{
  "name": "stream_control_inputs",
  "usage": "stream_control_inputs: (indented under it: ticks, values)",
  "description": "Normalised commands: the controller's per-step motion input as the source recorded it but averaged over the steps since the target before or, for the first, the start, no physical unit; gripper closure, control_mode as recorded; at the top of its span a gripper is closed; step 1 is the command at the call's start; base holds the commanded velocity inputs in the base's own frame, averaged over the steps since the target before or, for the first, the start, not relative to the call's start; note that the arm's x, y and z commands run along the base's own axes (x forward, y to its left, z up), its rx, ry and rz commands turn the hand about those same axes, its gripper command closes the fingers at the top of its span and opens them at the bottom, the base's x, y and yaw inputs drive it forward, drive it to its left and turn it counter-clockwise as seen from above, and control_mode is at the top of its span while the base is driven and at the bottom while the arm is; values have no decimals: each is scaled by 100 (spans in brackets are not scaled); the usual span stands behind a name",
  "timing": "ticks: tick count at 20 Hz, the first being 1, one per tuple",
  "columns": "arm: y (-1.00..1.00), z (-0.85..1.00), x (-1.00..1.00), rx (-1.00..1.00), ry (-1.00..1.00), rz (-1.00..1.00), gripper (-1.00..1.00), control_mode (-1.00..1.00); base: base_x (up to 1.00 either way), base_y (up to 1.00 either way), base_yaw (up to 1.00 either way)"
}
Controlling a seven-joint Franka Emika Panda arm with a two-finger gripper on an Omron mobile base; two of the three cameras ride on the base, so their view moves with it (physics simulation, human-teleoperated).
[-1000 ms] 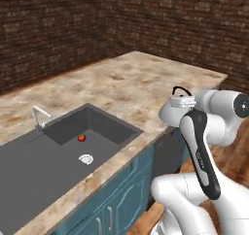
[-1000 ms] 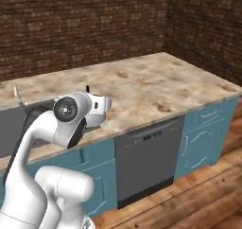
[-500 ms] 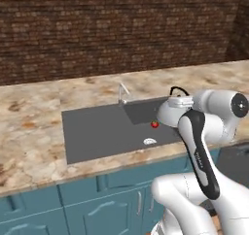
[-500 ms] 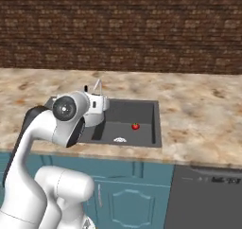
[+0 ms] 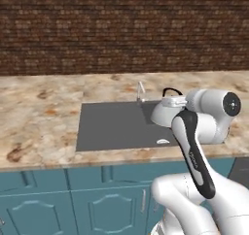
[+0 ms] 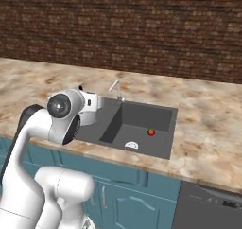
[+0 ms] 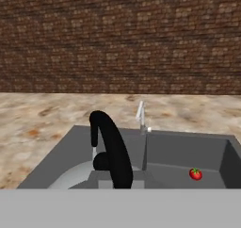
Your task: Open the cabinet, pick the kettle from the cabinet, and place it in the sink.
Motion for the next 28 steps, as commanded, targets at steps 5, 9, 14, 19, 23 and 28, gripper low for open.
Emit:
stream_control_inputs:
  ticks: [5,9,14,19,23,28]
  values:
    - [0,0,0,0,0,0,100,100,5,-57,15]
    - [0,0,0,0,0,0,100,100,10,-51,12]
    - [0,0,0,0,0,0,100,100,37,-42,2]
    - [0,0,0,0,0,0,100,100,53,-31,0]
    - [0,0,0,0,0,0,100,100,21,-29,0]
    - [0,0,0,0,0,0,100,100,0,-3,0]
